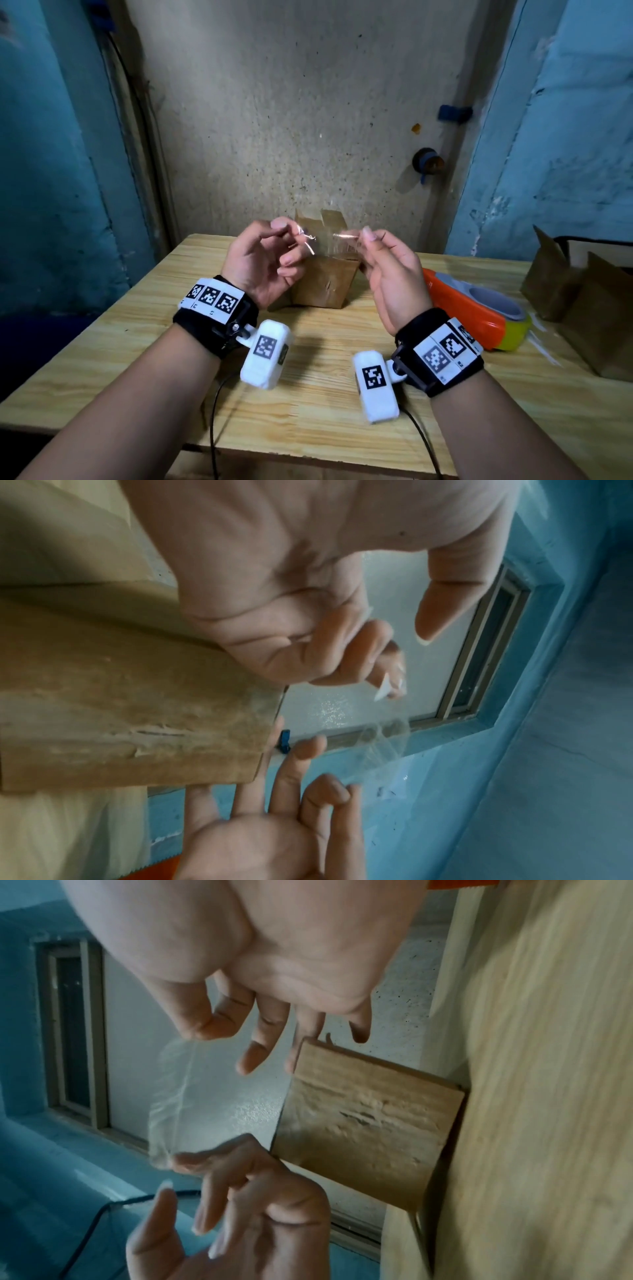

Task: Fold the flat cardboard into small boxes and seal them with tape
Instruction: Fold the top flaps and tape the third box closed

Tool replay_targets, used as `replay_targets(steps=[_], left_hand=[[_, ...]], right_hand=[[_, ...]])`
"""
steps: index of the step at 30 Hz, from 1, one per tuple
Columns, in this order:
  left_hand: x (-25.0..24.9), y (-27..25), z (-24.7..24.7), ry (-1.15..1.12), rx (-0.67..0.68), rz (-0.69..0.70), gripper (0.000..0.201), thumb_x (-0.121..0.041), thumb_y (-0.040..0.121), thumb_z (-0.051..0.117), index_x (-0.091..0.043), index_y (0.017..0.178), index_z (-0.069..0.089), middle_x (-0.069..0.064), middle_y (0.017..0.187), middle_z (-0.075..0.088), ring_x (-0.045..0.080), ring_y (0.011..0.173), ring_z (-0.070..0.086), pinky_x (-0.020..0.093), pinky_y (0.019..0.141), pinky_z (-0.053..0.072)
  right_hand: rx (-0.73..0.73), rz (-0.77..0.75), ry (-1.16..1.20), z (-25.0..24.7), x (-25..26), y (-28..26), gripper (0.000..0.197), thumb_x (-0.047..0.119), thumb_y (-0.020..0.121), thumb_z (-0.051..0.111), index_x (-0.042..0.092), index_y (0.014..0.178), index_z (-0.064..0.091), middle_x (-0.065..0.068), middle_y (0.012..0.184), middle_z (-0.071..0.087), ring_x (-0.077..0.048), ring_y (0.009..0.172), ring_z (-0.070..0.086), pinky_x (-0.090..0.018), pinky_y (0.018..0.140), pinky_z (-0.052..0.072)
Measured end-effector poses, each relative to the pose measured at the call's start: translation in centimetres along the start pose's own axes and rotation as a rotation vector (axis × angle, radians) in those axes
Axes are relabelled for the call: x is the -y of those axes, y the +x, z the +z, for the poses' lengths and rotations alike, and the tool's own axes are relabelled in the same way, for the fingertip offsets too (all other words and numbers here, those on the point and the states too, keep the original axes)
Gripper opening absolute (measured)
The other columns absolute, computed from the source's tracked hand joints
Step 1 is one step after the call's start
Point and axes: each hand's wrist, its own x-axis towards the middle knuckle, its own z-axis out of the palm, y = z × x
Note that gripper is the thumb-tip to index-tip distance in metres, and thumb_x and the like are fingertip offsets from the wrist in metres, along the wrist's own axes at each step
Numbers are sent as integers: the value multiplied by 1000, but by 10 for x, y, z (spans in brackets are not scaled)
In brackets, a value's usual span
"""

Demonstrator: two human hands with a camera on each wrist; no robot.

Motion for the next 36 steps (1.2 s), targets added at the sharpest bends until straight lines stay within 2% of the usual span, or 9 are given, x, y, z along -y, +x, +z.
replay_targets(steps=[6,12,16,19,21,24,30,33,36], left_hand=[[-2,0,-1,101,8,34,29,-24,62,89,-14,84,74,1,79,67,4,50,35,18,45,15],[-7,0,2,278,-66,37,10,-17,77,77,-17,68,72,0,75,67,3,50,34,23,49,13],[-20,-2,10,436,-83,99,14,-13,88,64,-12,82,76,7,82,70,5,55,40,15,43,23],[-24,3,13,540,-63,204,8,-13,84,70,-12,83,78,11,89,75,16,85,69,19,72,52],[-25,5,14,546,-21,280,12,-6,86,65,-9,84,77,13,94,75,27,119,66,30,105,48],[-23,7,11,621,3,360,17,-5,89,65,-16,85,77,10,100,75,28,135,54,39,119,34],[-23,-1,11,832,-83,400,8,-16,91,71,-16,83,73,-7,128,68,6,135,51,34,114,38],[-21,-3,14,876,-174,517,5,-11,90,73,-8,90,76,8,104,76,14,103,69,29,94,53],[-18,9,5,924,-282,530,6,-14,89,76,-11,94,79,2,89,79,13,87,72,27,84,55]], right_hand=[[-30,-36,138,2,4,0,18,21,96,57,4,92,60,-24,99,66,-41,116,70,-38,108,49],[-109,-107,71,5,6,0,23,18,97,59,18,78,70,-10,84,66,-29,94,67,-47,102,47],[-192,-195,-31,0,5,2,22,28,95,64,23,74,70,-2,78,61,-19,85,56,-39,91,43],[-196,-213,-56,-2,1,2,22,35,91,65,26,72,69,2,76,59,-16,82,53,-39,89,42],[-193,-202,-73,1,-3,3,24,36,90,65,26,68,66,4,73,56,-16,80,52,-40,87,40],[-204,-189,-75,6,-5,2,24,37,88,65,26,67,66,6,71,54,-14,78,51,-39,86,40],[-254,-190,-85,6,-3,4,20,44,88,65,31,75,75,8,79,66,-15,85,57,-40,89,44],[-237,-208,-59,8,-1,2,19,38,92,67,27,78,75,1,82,70,-18,87,61,-40,91,48],[-209,-245,-104,8,-3,1,16,24,101,62,20,87,69,0,82,70,-15,84,64,-35,88,51]])
